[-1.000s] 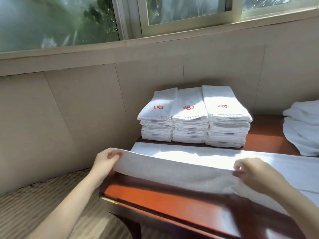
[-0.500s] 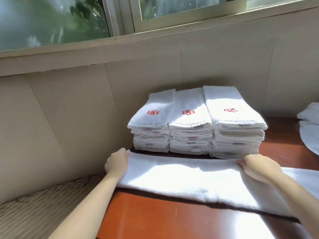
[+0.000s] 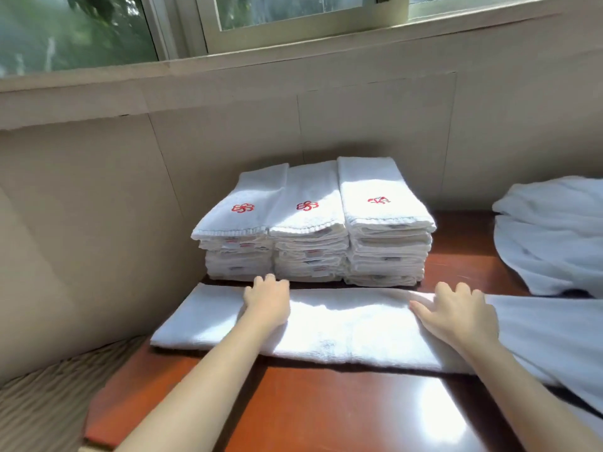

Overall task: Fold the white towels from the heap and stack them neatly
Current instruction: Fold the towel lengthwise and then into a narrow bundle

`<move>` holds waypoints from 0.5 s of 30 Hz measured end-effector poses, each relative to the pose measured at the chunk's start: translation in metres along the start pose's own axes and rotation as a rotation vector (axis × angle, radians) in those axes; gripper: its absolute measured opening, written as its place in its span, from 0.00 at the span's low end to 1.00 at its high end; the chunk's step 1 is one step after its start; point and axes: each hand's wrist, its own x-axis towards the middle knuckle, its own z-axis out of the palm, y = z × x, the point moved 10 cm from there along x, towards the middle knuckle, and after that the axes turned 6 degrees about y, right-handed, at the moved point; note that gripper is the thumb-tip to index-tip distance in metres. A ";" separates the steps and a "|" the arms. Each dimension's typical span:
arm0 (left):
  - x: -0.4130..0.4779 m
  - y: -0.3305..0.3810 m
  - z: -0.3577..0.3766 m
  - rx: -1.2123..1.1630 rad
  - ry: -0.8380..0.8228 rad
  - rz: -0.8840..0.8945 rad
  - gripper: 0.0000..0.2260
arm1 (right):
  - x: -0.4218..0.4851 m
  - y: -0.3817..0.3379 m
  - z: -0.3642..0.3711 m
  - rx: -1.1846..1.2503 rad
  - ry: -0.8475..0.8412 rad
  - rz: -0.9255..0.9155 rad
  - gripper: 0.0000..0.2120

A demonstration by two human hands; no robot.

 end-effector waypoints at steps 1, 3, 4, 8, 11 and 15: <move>-0.010 0.040 0.001 -0.110 -0.006 0.074 0.19 | -0.004 0.014 -0.003 0.013 -0.021 0.026 0.23; -0.031 0.114 0.000 -0.256 -0.009 0.177 0.18 | -0.013 0.044 -0.010 0.013 -0.057 0.093 0.21; -0.041 0.146 -0.002 -0.294 -0.011 0.212 0.19 | -0.020 0.060 -0.014 -0.004 -0.066 0.132 0.21; -0.075 0.241 -0.013 -0.389 -0.052 0.302 0.20 | -0.048 0.123 -0.028 -0.083 -0.137 0.221 0.20; -0.095 0.270 -0.020 -0.402 -0.049 0.336 0.20 | -0.054 0.156 -0.042 -0.074 -0.243 0.168 0.19; -0.105 0.262 -0.024 -0.475 -0.105 0.206 0.16 | -0.067 0.177 -0.066 -0.031 -0.382 0.031 0.15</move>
